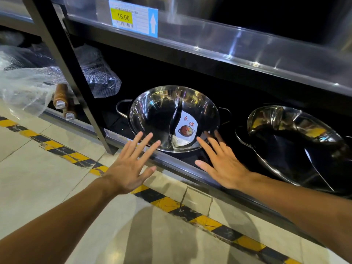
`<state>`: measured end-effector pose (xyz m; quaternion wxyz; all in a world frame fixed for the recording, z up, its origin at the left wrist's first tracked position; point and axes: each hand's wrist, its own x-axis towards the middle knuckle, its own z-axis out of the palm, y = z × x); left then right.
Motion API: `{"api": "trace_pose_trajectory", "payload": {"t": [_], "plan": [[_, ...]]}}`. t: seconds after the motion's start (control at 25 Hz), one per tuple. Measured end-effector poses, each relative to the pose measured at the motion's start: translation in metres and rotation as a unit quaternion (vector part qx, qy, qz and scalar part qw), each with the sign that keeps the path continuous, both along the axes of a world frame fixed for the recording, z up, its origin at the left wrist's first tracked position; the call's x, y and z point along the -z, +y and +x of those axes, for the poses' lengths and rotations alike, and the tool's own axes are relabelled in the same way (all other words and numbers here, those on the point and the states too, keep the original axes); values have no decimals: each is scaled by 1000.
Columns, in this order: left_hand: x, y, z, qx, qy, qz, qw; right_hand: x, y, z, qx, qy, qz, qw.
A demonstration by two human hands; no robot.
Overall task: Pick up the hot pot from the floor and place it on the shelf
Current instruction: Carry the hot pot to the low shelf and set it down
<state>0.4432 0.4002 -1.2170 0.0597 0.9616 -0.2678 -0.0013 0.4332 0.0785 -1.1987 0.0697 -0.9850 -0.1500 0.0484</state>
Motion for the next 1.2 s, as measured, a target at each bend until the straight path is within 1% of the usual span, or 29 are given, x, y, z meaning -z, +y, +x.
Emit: {"api": "trace_pose_trajectory", "payload": {"t": [0.08, 0.12, 0.2, 0.24, 0.28, 0.36, 0.44, 0.56, 0.68, 0.72, 0.8, 0.88, 1.0, 1.12, 1.2], "plan": [[-5, -6, 23, -69, 11, 71, 995, 1, 9, 14, 10, 28, -1, 1000], [-11, -11, 37, -109, 39, 89, 989, 1, 14, 22, 19, 45, 5, 999], [-18, -22, 57, -174, 92, 94, 976, 0, 27, 36, 31, 68, 8, 997], [-18, -27, 60, -188, 95, 78, 974, 0, 33, 39, 32, 72, 5, 997], [-15, -29, 58, -183, 84, 52, 978, 1, 37, 41, 30, 70, 2, 997], [-6, -27, 44, -127, 43, 4, 991, 3, 36, 38, 19, 53, 2, 998], [1, -18, 35, -81, 15, -3, 997, 5, 31, 35, 4, 39, 6, 999], [2, -13, 43, -102, 28, 0, 994, 3, 31, 37, 7, 56, 15, 998], [-3, -19, 52, -132, 53, 4, 990, -10, 37, 47, 20, 107, 42, 993], [-5, -22, 53, -134, 53, 9, 990, -17, 36, 48, 21, 118, 52, 991], [-11, -29, 51, -128, 25, 10, 991, -31, 29, 41, 1, 115, 74, 991], [-15, -48, 47, -103, -7, -24, 994, -41, 12, 25, -19, 85, 103, 991], [-21, -107, 40, -24, -5, -76, 997, -53, -41, -5, 21, 50, 114, 992], [-23, -176, 20, 91, -37, -110, 989, -57, -107, -46, 83, 29, 68, 994], [-21, -224, 1, 162, -52, -102, 980, -53, -148, -81, 142, 14, 22, 989]]}}
